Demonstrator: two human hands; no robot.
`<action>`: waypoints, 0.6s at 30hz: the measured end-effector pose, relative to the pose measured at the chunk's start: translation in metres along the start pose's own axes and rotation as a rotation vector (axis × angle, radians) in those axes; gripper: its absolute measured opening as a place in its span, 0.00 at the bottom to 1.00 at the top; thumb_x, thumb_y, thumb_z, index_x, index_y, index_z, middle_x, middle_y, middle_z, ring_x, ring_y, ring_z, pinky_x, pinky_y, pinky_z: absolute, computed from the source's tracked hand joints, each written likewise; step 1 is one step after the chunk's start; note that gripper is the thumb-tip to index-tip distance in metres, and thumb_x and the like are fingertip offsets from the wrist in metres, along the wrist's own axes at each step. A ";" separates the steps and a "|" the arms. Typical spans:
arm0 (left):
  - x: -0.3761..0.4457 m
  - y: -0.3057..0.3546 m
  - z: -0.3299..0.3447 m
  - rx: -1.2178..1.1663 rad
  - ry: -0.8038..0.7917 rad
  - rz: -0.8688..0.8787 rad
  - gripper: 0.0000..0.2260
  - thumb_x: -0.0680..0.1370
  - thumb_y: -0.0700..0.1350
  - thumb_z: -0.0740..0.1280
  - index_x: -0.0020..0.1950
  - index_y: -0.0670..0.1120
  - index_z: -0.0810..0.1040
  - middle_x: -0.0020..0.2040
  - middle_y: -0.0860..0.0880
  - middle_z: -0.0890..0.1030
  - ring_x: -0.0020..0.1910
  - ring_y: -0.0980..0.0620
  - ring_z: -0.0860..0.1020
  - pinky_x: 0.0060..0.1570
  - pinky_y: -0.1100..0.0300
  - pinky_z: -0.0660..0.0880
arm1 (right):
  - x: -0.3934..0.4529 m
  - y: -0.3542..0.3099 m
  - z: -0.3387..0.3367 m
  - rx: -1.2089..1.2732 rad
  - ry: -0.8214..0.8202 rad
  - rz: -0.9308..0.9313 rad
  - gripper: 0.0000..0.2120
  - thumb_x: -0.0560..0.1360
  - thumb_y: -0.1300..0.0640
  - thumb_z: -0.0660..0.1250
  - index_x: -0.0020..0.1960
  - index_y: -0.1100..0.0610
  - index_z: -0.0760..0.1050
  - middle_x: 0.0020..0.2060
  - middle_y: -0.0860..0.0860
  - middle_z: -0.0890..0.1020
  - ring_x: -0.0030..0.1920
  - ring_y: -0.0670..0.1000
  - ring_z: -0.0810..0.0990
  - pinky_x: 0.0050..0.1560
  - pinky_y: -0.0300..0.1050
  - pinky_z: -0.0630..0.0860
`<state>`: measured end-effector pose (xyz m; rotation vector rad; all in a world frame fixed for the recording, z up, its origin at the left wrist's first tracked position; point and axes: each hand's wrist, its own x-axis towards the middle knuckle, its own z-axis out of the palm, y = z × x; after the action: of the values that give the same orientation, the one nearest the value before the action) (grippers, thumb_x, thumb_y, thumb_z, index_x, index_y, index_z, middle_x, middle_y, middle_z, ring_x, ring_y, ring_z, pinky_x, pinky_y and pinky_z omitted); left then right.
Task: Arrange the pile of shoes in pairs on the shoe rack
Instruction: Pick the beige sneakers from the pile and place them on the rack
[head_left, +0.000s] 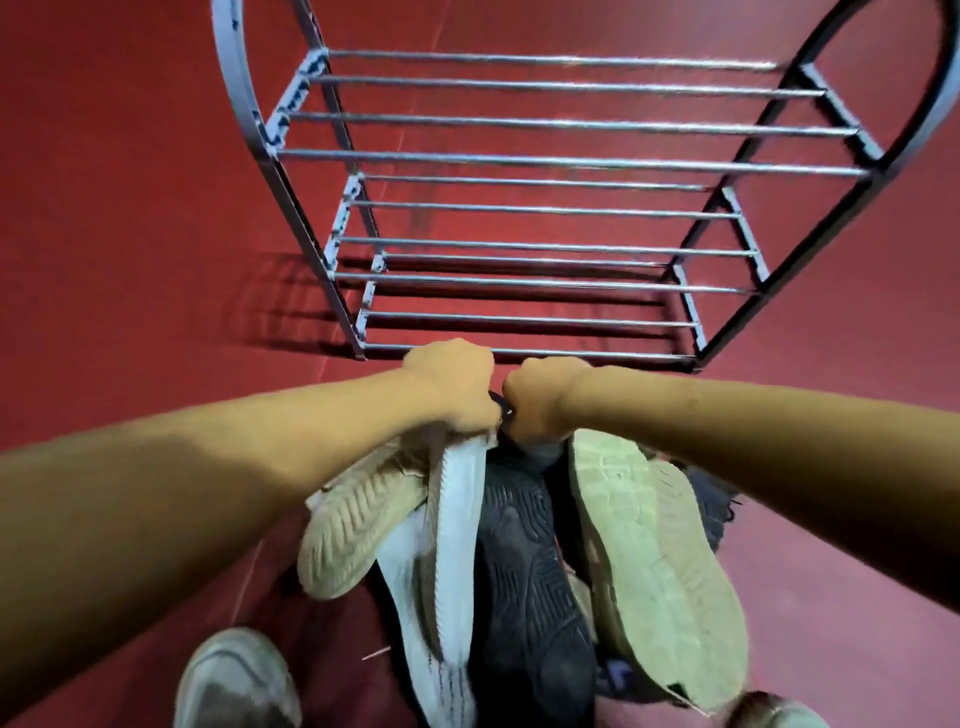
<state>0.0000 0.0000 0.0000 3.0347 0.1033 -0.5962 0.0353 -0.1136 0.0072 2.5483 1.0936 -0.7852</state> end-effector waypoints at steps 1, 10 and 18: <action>-0.005 0.001 -0.004 -0.111 0.040 -0.095 0.21 0.71 0.54 0.69 0.58 0.45 0.70 0.58 0.44 0.78 0.51 0.40 0.78 0.43 0.53 0.71 | -0.005 -0.005 -0.007 -0.019 -0.023 -0.004 0.06 0.76 0.51 0.64 0.45 0.53 0.72 0.39 0.52 0.74 0.42 0.56 0.74 0.43 0.46 0.71; -0.050 -0.007 0.059 -0.559 -0.125 -0.478 0.45 0.64 0.64 0.76 0.73 0.42 0.67 0.66 0.44 0.77 0.62 0.43 0.79 0.55 0.57 0.77 | -0.027 0.002 -0.005 -0.013 -0.178 0.034 0.20 0.74 0.44 0.61 0.38 0.59 0.79 0.25 0.52 0.80 0.35 0.58 0.83 0.45 0.50 0.84; -0.052 -0.047 0.013 -0.979 0.104 -0.333 0.23 0.69 0.51 0.73 0.60 0.45 0.70 0.50 0.48 0.77 0.47 0.50 0.77 0.43 0.55 0.74 | -0.057 0.047 0.018 0.196 -0.200 0.225 0.25 0.77 0.40 0.67 0.63 0.58 0.75 0.56 0.58 0.81 0.54 0.56 0.81 0.55 0.50 0.78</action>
<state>-0.0561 0.0434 0.0059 2.0901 0.6838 -0.2635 0.0302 -0.1869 0.0255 2.6185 0.6845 -1.1027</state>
